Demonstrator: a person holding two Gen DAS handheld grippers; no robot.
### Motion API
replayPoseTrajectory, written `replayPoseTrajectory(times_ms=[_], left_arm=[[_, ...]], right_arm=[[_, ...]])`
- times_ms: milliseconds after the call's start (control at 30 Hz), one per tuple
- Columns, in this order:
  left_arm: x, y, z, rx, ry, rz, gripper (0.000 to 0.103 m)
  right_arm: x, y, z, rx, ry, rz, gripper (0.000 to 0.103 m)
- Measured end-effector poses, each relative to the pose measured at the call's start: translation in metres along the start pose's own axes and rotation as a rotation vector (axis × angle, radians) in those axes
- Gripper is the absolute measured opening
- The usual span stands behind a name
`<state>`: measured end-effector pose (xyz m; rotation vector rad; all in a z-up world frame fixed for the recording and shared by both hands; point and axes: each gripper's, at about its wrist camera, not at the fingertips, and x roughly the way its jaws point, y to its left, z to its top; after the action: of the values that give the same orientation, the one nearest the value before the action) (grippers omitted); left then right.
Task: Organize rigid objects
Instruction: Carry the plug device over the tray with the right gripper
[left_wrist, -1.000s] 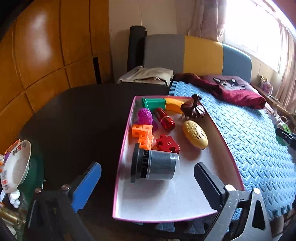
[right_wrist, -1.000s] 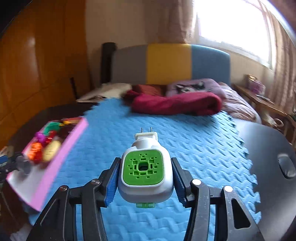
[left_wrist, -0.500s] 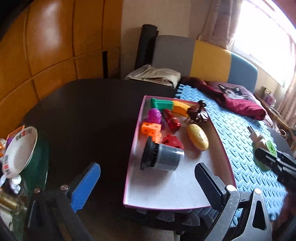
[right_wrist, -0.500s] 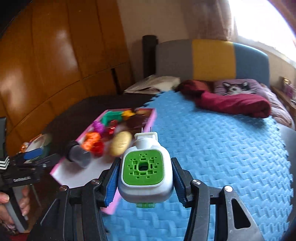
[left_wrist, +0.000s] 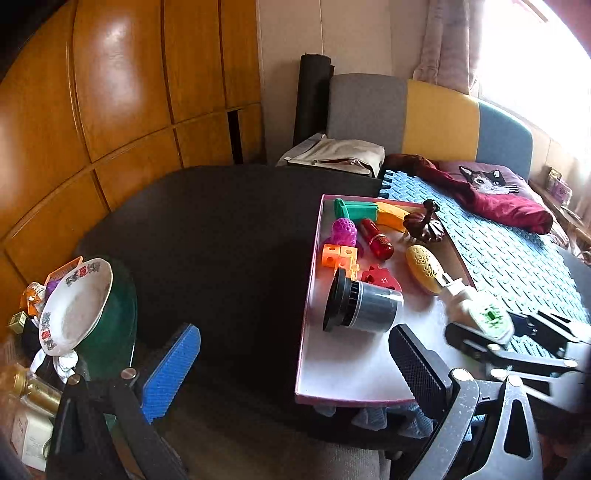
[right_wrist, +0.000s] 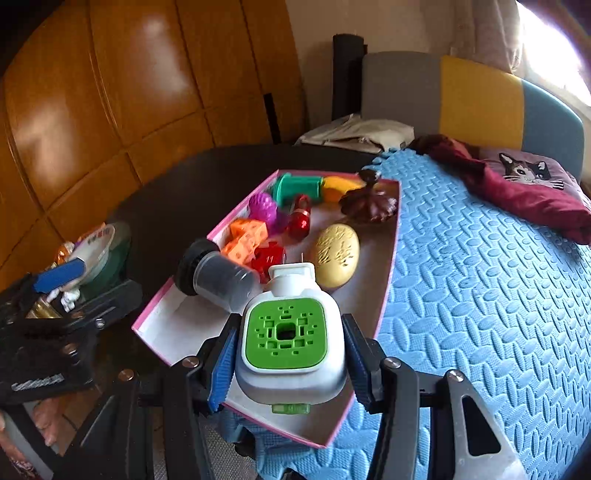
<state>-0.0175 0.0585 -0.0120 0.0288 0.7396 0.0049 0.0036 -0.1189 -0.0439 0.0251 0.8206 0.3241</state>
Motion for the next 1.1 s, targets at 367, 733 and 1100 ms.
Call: replayPoseTrajectory(times_ms=[367, 733, 1100], left_arm=[[-0.005, 0.003, -0.002, 0.018, -0.014, 0.058, 0.103], [-0.008, 0.002, -0.003, 0.011, -0.011, 0.029, 0.103], [-0.005, 0.002, -0.002, -0.018, 0.019, 0.019, 0.103]], right_arm=[[0.028, 0.006, 0.0, 0.013, 0.058, -0.065, 0.053], [0.033, 0.01, 0.0, 0.001, 0.052, -0.101, 0.053], [0.024, 0.012, 0.001, 0.019, 0.051, -0.112, 0.054]])
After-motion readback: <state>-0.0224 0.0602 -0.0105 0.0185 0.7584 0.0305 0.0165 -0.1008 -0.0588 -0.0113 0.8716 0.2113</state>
